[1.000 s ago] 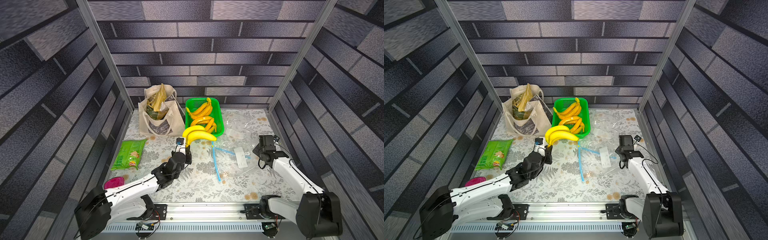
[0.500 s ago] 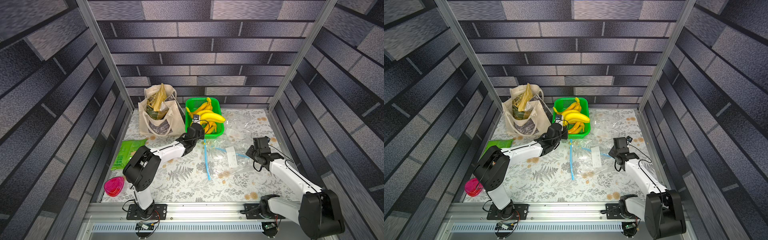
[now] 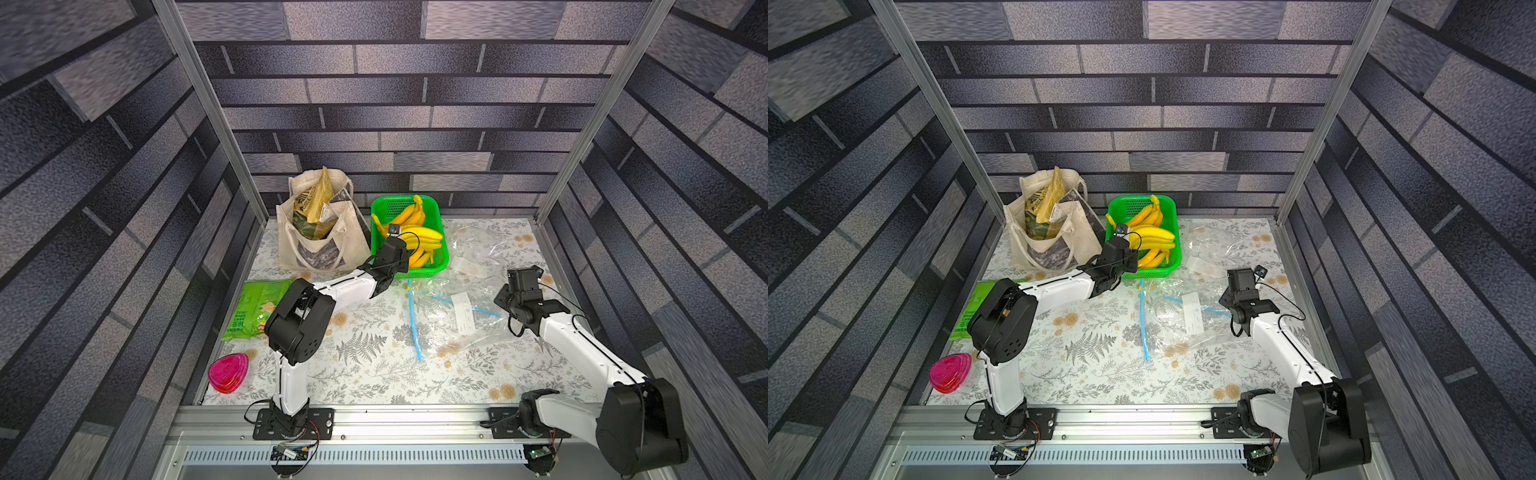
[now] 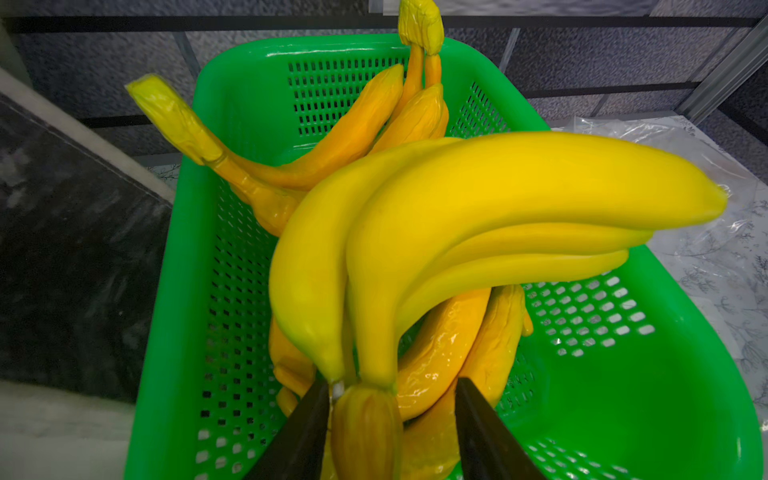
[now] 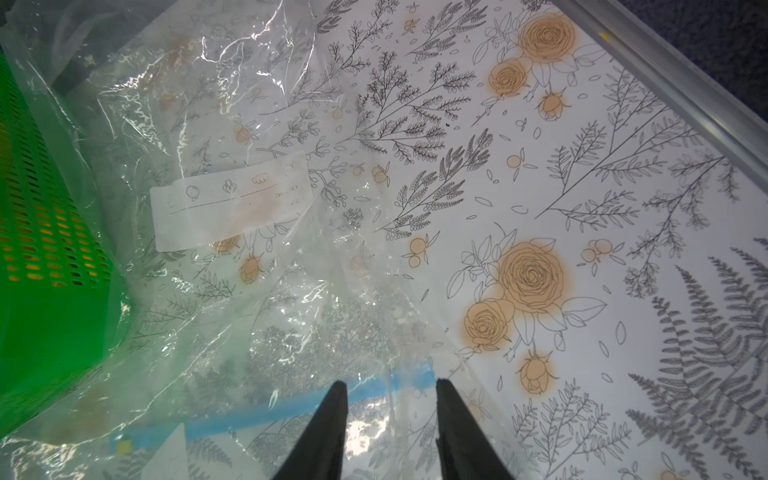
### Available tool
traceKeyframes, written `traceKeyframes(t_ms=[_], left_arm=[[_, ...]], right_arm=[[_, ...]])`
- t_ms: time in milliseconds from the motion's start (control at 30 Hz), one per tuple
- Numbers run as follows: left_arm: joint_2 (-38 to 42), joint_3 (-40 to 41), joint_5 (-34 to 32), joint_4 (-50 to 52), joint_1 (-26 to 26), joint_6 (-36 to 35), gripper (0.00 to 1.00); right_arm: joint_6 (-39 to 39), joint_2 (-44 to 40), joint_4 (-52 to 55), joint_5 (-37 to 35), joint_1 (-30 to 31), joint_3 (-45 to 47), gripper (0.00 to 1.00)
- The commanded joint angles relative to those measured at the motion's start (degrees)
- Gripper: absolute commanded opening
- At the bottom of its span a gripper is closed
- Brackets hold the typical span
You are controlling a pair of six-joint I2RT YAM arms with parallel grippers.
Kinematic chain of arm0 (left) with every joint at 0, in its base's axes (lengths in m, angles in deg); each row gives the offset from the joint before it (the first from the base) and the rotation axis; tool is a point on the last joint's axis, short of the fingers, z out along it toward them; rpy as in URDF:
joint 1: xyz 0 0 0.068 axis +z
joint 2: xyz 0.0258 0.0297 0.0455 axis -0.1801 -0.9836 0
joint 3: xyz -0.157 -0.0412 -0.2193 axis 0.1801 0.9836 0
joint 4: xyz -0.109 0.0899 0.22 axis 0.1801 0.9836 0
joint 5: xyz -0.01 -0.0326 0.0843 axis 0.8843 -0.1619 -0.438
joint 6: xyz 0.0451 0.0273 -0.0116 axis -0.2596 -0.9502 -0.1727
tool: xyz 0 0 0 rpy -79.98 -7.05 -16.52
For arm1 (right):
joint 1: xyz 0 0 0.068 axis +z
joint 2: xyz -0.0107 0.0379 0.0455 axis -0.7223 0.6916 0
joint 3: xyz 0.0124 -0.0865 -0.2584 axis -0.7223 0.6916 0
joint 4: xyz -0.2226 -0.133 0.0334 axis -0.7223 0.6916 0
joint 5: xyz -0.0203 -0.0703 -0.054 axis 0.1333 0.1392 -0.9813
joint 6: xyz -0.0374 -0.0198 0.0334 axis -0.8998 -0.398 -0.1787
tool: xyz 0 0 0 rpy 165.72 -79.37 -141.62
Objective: Open the zip-top bag and take out the banana
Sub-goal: Place the banana in the basket, then reset both arms
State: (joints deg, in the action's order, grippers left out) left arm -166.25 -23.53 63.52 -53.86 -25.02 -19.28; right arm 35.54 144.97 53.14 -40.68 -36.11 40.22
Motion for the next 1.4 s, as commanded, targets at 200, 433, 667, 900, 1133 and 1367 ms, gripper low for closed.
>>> traceKeyframes(t_ms=[200, 433, 667, 900, 1133, 1367], left_arm=[[9.6, 5.41, -0.68, 0.51, 0.07, 0.2, 0.76], [24.76, 13.26, 8.99, 6.73, 2.48, 0.83, 1.0], [41.86, 24.04, -4.49, 16.3, 9.8, 2.12, 1.0], [53.54, 39.96, -9.9, 12.33, 23.42, 8.53, 1.0], [53.32, 43.01, -7.03, 8.93, 34.11, 3.8, 1.0], [41.72, 47.73, -5.17, -7.74, 34.34, -4.47, 1.0]], right_arm=[[-1.24, -3.85, 5.49, -2.23, 0.06, -2.4, 0.57], [-3.55, -10.3, 5.62, -0.87, -0.2, -2.38, 0.83], [-7.16, -21.31, -2.08, 1.87, -1.47, 1.14, 0.91], [-16.55, -22.53, -10.73, -6.95, -1.46, 4.71, 1.0], [-21.56, -14.76, -18.65, -14.04, -1.66, 7.44, 1.0], [-28.41, -9.57, -28.74, -17.84, -1.94, 12.49, 1.0]])
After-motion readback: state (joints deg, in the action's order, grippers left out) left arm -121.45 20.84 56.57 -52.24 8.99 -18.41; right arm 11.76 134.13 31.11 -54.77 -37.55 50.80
